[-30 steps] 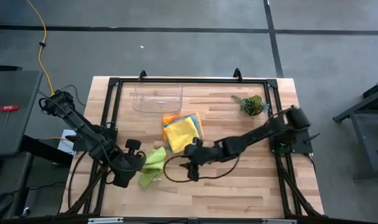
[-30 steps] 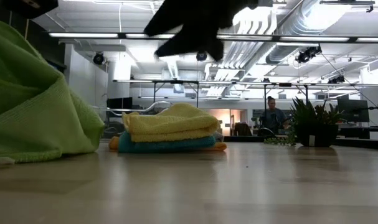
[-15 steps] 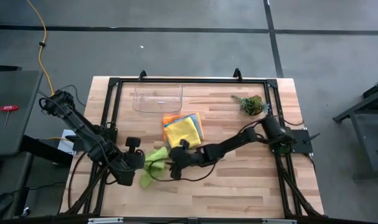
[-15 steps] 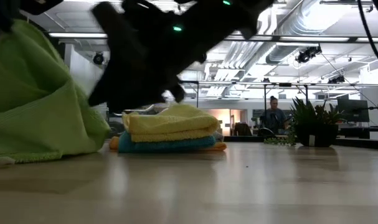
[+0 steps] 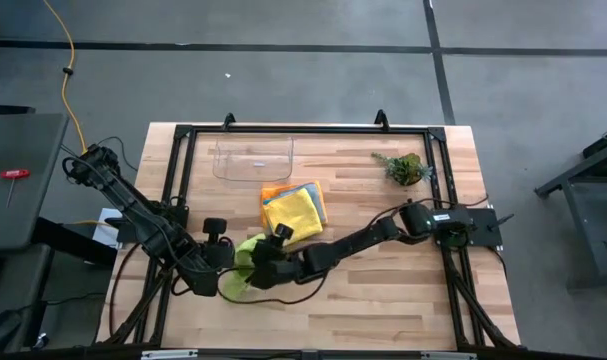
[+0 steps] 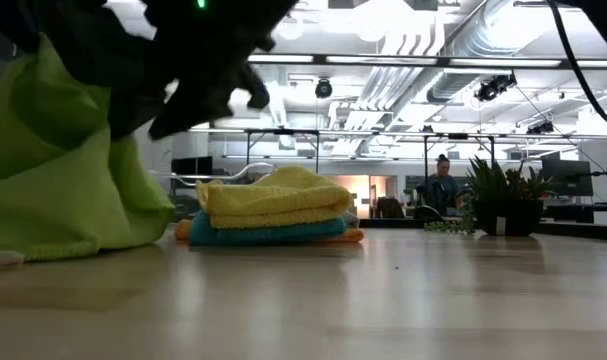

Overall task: Fold microfiber towels
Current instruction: Fold the green towel

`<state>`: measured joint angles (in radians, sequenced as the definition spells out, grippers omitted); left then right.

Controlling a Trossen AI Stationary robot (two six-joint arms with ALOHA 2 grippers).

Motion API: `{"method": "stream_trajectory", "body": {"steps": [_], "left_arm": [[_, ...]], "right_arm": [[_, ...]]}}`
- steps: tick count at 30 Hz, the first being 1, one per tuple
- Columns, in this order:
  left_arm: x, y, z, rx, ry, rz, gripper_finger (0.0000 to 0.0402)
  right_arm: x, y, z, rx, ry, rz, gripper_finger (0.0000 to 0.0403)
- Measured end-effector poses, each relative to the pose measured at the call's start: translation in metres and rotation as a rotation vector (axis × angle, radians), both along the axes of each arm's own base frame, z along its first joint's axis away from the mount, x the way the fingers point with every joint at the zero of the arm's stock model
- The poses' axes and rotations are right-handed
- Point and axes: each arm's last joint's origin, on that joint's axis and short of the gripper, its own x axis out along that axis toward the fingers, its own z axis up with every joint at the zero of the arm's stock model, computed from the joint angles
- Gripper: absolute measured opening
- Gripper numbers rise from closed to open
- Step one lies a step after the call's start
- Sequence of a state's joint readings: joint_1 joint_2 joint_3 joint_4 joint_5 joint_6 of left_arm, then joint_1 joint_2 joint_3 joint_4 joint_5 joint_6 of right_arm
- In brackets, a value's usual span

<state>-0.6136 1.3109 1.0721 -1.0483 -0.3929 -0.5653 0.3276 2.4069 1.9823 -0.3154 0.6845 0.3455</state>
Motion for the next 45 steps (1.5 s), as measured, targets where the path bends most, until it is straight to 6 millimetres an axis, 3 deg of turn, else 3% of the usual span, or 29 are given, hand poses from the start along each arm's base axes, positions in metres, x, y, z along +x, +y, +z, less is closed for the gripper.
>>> {"method": "stream_trajectory", "body": {"steps": [8, 15, 20, 28, 39, 45], "left_arm": [[0.0, 0.0, 0.0, 0.0, -0.001, -0.001, 0.0], [0.0, 0.0, 0.0, -0.006, -0.004, 0.008, 0.0], [0.0, 0.0, 0.0, 0.005, -0.015, 0.011, 0.0], [0.0, 0.0, 0.0, 0.004, -0.016, 0.01, 0.0], [0.0, 0.0, 0.0, 0.0, -0.014, 0.011, 0.0], [0.0, -0.001, 0.0, 0.001, -0.014, 0.009, 0.0]], "right_arm": [[0.0, -0.026, 0.009, -0.111, 0.094, -0.113, 0.0181], [-0.006, -0.033, 0.006, -0.04, 0.193, -0.125, 0.0181], [-0.004, -0.035, 0.003, 0.09, 0.182, -0.092, 0.0181], [0.004, -0.035, 0.004, 0.127, 0.114, -0.064, 0.0181], [0.009, -0.052, -0.011, 0.114, 0.137, -0.122, 0.018], [0.011, -0.058, -0.011, 0.14, 0.137, -0.119, 0.0132]]}}
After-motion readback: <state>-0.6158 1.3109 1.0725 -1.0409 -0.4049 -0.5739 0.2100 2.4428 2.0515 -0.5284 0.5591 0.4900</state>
